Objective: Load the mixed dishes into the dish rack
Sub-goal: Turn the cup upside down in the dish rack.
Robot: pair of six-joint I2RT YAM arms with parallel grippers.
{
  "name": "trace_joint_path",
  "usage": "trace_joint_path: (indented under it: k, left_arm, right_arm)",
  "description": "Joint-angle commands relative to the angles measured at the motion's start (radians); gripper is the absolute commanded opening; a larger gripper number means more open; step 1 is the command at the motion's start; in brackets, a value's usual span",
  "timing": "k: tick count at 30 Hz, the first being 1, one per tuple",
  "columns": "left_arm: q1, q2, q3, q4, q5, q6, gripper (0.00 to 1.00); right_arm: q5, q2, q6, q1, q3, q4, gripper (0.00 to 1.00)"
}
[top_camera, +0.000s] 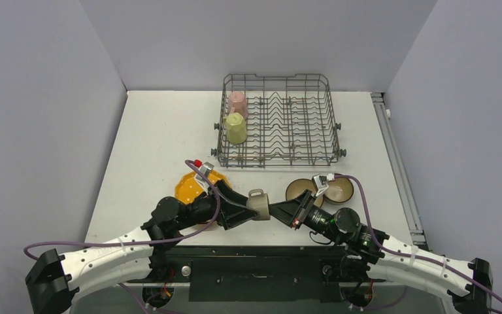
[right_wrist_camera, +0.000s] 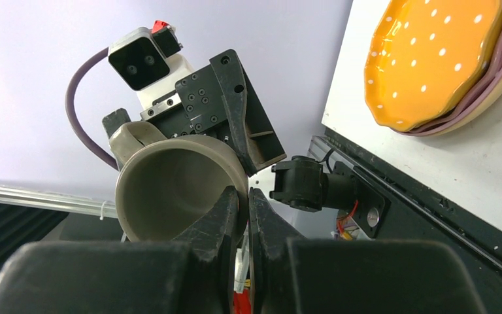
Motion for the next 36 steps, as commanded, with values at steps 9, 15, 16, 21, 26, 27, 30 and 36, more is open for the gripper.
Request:
trace_joint_path:
  k: [9, 15, 16, 21, 26, 27, 30, 36]
  left_arm:
    - [-0.001, 0.023, 0.03, 0.134, 0.016, -0.007, 0.66]
    - [-0.001, 0.029, 0.034, 0.142, 0.025, -0.007, 0.45]
    - [-0.001, 0.031, 0.035, 0.142, 0.026, -0.006, 0.38]
    - [-0.001, 0.034, 0.043, 0.133, 0.025, -0.007, 0.01]
    - [-0.001, 0.031, 0.054, 0.112, 0.02, 0.006, 0.0]
    - [-0.001, 0.029, 0.058, 0.106, 0.015, 0.009, 0.0]
    - [0.001, 0.02, 0.068, 0.073, 0.008, 0.028, 0.0]
    - [0.014, 0.008, 0.096, 0.001, -0.001, 0.067, 0.0]
  right_arm:
    - [0.06, -0.005, 0.042, 0.012, -0.035, 0.116, 0.0]
    - [0.068, -0.014, 0.048, 0.014, -0.047, 0.111, 0.0]
    - [0.068, -0.018, 0.047, 0.014, -0.047, 0.108, 0.0]
    - [0.082, -0.038, 0.034, 0.014, -0.042, 0.057, 0.0]
    - [0.089, -0.078, 0.024, 0.013, -0.033, -0.015, 0.15]
    - [0.094, -0.093, 0.021, 0.013, -0.032, -0.026, 0.18]
    - [0.107, -0.127, 0.013, 0.012, -0.022, -0.096, 0.28]
    - [0.144, -0.209, -0.009, 0.003, -0.004, -0.214, 0.39]
